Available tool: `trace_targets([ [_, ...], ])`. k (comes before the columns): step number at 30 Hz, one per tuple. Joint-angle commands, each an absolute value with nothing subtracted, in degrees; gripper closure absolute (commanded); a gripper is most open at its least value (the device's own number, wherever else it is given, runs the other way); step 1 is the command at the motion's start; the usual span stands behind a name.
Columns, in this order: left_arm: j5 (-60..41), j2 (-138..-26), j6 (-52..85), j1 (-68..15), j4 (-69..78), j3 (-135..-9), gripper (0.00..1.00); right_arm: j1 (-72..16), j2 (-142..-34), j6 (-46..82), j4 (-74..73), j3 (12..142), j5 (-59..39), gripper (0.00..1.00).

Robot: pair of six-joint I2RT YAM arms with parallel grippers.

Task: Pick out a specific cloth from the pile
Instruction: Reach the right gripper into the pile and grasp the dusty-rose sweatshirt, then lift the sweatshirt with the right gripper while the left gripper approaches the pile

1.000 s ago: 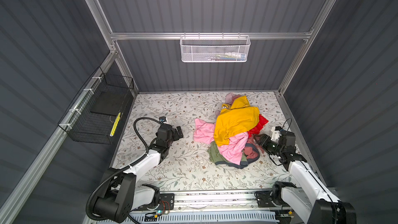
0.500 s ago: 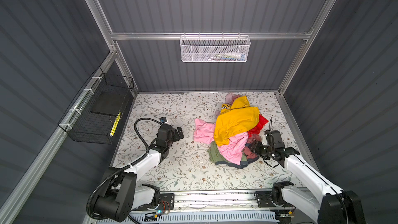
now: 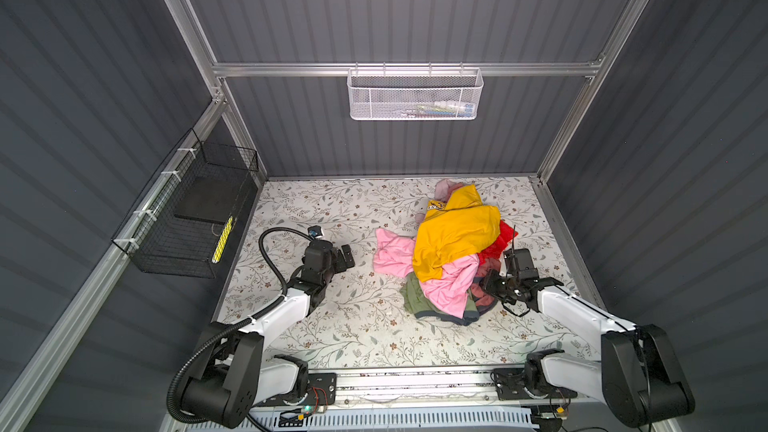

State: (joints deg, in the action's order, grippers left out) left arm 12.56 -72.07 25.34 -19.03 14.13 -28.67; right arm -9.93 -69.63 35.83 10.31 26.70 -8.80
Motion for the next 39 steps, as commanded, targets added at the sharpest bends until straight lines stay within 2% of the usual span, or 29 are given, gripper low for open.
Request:
trace_targets([
  [1,12.8,-71.3,25.5,-18.9,12.8,-29.3,0.0,-10.1,-68.9,36.0,4.8,25.9,-8.6,0.82],
  [5,12.8,-71.5,25.4,-18.9,12.5,-29.3,0.0,-10.2,-64.8,35.4,4.6,25.2,-7.4,1.0],
  [13,11.8,-72.3,26.1,-18.9,12.7,-29.6,0.0,-10.3,-51.5,34.0,5.3,23.9,-5.9,1.0],
  [22,10.7,-72.9,26.8,-19.1,12.8,-29.6,0.0,-10.2,-41.1,31.9,10.7,27.3,-2.8,1.0],
  [39,10.6,-75.7,26.4,-20.6,11.4,-31.4,0.0,-10.2,-36.9,28.9,16.1,35.8,0.2,1.0],
])
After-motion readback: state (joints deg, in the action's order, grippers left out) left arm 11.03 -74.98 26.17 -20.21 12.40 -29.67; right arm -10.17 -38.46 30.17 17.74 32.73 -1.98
